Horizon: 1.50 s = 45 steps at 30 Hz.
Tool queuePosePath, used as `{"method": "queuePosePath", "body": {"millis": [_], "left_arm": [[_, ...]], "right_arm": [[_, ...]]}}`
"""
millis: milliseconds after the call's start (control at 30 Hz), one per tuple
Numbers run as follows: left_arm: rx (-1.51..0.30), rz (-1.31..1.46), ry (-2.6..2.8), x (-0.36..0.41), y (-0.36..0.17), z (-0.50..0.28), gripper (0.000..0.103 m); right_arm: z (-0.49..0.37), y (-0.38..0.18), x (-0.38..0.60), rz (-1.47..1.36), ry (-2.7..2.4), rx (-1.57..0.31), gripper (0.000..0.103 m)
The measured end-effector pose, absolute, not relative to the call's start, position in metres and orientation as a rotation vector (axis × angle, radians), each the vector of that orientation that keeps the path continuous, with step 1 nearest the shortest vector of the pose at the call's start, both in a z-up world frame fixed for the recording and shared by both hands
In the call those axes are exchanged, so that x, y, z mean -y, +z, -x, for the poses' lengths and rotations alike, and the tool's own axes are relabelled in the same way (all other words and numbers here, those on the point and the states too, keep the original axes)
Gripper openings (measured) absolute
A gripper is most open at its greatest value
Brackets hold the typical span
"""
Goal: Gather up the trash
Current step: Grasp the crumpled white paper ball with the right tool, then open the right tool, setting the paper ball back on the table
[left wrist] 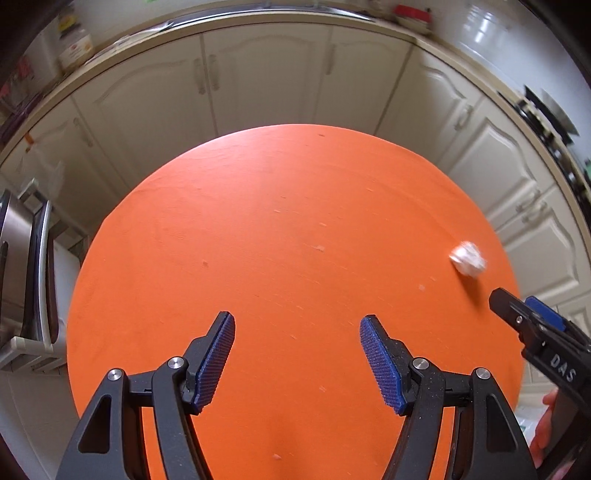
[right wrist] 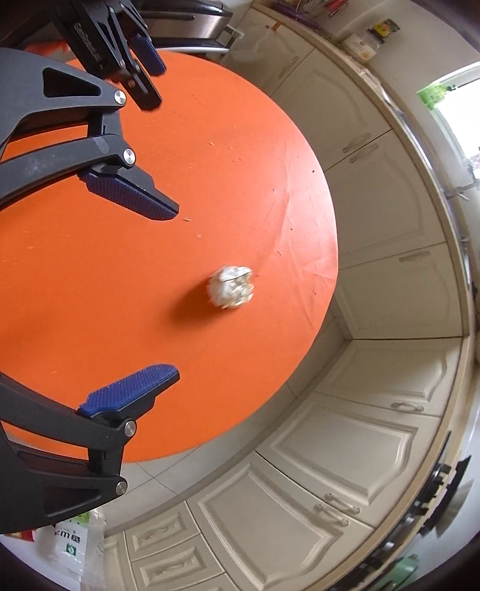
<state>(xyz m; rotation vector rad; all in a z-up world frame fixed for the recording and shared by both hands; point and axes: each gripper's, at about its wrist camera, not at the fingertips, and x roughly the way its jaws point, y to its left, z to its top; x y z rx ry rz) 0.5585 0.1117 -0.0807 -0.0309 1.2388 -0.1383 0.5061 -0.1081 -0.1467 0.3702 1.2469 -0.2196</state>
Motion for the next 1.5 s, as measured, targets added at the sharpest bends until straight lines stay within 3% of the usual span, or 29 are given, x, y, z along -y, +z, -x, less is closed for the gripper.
{"method": "queuePosePath", "body": {"millis": [267,367,400,433,533,767,1100,1167,1233,1500], "left_arm": [[-1.287,0.080,-0.054,-0.157,-0.102,-0.597,0.066],[-1.312,0.089,-0.054,-0.164,-0.108,-0.601,0.066],[-1.317,0.087,-0.053,-0.167,-0.110,-0.602,0.066],[-1.323,0.085,-0.057,-0.168,-0.110,-0.602,0.066],[-1.329,0.089,-0.070,-0.173,-0.110,-0.603,0.066],[-1.306,0.073,-0.071,-0.182,-0.097,-0.573,0.066],[-1.289,0.082,-0.027,-0.214,-0.071,-0.464,0.066],[-1.292,0.083,-0.020,-0.216,-0.066,-0.441,0.066],[-1.297,0.092,-0.017,-0.217,-0.065,-0.425,0.066],[-1.263,0.091,-0.098,-0.184,-0.037,-0.379,0.067]], "right_arm": [[-0.547,-0.201,0.120,-0.400,-0.256,-1.344,0.080],[-0.549,-0.206,0.122,-0.368,-0.282,-1.338,0.058],[-0.550,-0.205,0.120,-0.350,-0.277,-1.341,0.040],[-0.550,-0.204,0.119,-0.335,-0.284,-1.344,0.032],[-0.545,-0.201,0.118,-0.376,-0.233,-1.343,0.031],[-0.506,-0.174,0.083,-0.339,-0.139,-1.330,0.031],[-0.424,-0.152,-0.010,-0.266,0.080,-1.338,0.035],[-0.414,-0.157,-0.017,-0.287,0.100,-1.354,0.045],[-0.406,-0.161,-0.020,-0.290,0.108,-1.369,0.075],[-0.374,-0.135,0.006,-0.383,0.039,-1.275,0.079]]}}
